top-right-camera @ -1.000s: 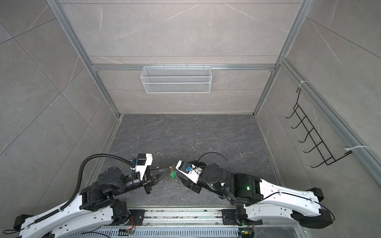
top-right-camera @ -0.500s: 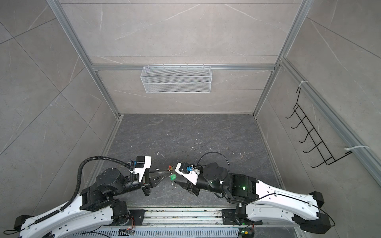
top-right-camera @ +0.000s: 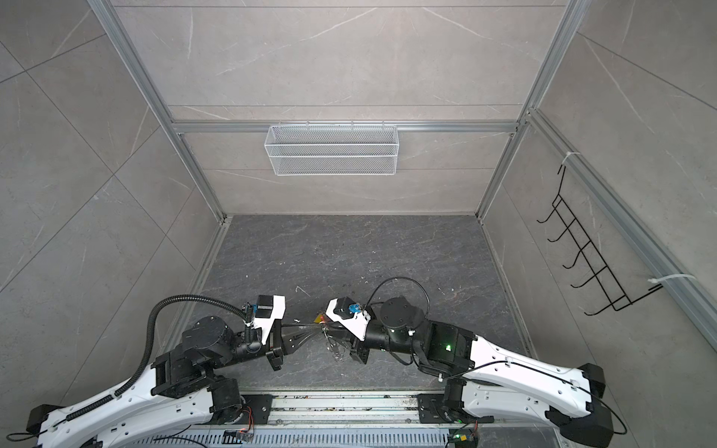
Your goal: Remove the keys from the keyring
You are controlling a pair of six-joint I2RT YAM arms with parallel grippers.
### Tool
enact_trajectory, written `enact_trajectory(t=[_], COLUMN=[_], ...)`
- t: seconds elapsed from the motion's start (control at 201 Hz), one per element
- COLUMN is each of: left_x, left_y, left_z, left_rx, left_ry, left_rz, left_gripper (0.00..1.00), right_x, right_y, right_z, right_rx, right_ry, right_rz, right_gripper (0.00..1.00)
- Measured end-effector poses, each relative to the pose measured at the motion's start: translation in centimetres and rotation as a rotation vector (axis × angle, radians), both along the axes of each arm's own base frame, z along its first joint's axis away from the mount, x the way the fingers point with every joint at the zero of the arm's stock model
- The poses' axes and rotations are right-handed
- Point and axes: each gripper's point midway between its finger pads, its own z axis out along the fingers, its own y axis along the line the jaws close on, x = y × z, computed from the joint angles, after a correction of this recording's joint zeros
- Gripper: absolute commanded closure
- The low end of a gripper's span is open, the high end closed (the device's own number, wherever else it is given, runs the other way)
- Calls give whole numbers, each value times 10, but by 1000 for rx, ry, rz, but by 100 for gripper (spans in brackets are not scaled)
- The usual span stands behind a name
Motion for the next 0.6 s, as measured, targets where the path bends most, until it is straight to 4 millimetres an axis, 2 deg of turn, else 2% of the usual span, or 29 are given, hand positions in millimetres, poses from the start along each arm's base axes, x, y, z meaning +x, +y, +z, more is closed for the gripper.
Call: enact_trajectory(t=[0.194,0.413,0.598], left_x=[4,8,14], left_y=[3,5,6], left_z=[1,-8,-12], left_rx=[-2,30,46], left_ry=[0,14,20], left_rz=[26,56,90], left_gripper=[100,100,100], right_x=[0,6,13], right_y=[2,-6,-14], right_z=[-6,-12,-6], right_rx=[-18,-61,-90], right_ry=[14,14,0], right_rz=[7,-36,-83], right_gripper=[100,100,100])
